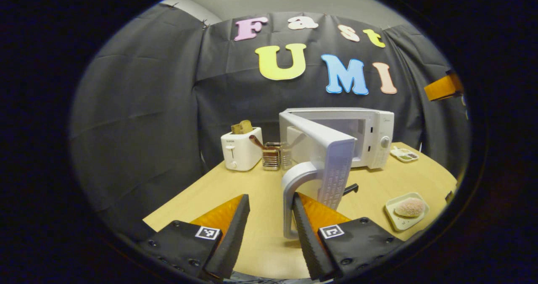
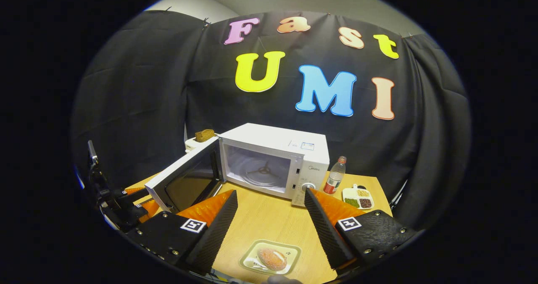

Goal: Open the microwave oven with the left hand, put the food in, and close the microwave oven.

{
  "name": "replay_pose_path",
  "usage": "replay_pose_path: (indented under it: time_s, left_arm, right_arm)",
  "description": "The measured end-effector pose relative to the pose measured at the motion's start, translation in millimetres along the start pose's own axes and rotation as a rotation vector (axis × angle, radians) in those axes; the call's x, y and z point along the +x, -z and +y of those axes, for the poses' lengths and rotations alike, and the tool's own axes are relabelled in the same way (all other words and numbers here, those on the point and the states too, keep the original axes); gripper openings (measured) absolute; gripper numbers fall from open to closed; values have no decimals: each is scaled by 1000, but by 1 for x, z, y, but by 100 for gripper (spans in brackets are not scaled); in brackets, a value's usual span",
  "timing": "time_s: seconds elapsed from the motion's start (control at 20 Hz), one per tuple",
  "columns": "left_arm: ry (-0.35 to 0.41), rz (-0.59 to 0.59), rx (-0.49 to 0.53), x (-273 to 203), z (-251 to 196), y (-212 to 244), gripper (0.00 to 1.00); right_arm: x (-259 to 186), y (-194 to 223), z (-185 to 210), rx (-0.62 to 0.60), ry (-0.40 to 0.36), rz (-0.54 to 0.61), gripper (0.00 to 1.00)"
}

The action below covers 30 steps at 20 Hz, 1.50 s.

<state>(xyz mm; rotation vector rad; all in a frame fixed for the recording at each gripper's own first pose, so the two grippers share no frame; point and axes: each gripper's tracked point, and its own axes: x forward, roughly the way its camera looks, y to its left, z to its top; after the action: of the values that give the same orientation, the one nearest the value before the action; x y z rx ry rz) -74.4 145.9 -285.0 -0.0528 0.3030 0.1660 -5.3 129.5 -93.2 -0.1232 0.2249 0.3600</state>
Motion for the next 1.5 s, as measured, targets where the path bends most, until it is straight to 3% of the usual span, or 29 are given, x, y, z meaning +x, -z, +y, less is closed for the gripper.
replay_pose_path:
  time_s: [0.05,0.2,0.35,0.55,0.65,0.85,0.95,1.2,1.3,1.4,1.45,1.5]
  left_arm:
    - [-10,1,0,-2,7,1,70]
    - [-44,-30,56,-13,17,-8,100]
    - [-94,-35,120,-18,35,-12,99]
    - [-189,-33,133,-27,76,-20,99]
    - [-190,-34,111,-33,81,-28,100]
    - [-121,-98,85,-54,48,-73,95]
    - [-60,-127,66,-60,18,-93,100]
    - [82,-192,35,-58,-52,-146,100]
    - [108,-203,42,-53,-70,-159,94]
    - [122,-224,56,-48,-80,-172,94]
    - [128,-226,59,-46,-83,-176,100]
    - [132,-229,61,-42,-86,-178,98]
  right_arm:
    - [1,1,3,-2,-5,-1,98]
    - [4,-1,8,-9,-18,-3,98]
    - [5,2,11,-13,-32,-1,98]
    - [3,8,10,-18,-44,-4,98]
    - [2,23,3,-33,-43,12,98]
    - [5,90,-16,-49,-46,116,98]
    - [6,128,-15,-48,-68,178,98]
    - [15,217,-7,-53,-114,319,98]
    - [22,243,-6,-70,-127,364,98]
    - [28,260,-10,-75,-124,389,98]
    - [33,266,-11,-69,-131,398,98]
    - [38,272,-10,-72,-135,409,99]
